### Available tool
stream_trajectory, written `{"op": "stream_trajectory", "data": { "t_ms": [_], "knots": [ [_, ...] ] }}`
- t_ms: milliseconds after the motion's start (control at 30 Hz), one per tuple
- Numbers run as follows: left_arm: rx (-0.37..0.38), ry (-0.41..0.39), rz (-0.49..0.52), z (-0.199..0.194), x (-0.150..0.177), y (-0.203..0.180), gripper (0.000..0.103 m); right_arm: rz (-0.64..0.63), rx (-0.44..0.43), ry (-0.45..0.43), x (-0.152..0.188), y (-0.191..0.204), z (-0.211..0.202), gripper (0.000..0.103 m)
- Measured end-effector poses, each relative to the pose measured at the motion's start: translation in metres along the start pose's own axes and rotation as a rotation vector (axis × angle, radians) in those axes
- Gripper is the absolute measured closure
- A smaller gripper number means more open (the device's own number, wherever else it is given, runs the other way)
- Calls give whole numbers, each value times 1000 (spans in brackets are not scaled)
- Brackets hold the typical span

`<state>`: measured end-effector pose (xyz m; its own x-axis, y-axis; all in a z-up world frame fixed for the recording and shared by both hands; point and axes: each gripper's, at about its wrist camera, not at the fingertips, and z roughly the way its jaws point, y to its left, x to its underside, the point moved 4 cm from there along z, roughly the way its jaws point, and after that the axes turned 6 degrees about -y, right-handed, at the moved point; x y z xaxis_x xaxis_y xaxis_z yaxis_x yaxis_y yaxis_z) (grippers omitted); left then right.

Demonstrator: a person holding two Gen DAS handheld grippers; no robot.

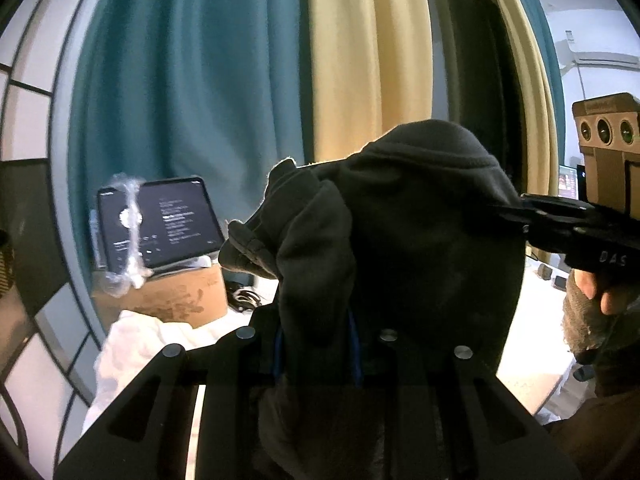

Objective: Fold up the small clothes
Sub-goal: 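Hold the brown shirt up with both grippers and carry it over the bed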

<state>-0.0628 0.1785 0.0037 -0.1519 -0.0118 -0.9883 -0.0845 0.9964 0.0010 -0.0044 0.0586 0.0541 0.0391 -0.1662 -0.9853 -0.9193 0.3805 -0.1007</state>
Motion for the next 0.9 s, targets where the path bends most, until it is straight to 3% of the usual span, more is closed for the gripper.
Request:
{"op": "stream_trajectory", "data": {
  "t_ms": [500,900],
  "knots": [
    [75,127,-6,67,19,-3,80,111,92,105,46,-67,43,91],
    [47,255,-10,120,47,14,80,194,86,195,87,-113,104,91]
  ]
}}
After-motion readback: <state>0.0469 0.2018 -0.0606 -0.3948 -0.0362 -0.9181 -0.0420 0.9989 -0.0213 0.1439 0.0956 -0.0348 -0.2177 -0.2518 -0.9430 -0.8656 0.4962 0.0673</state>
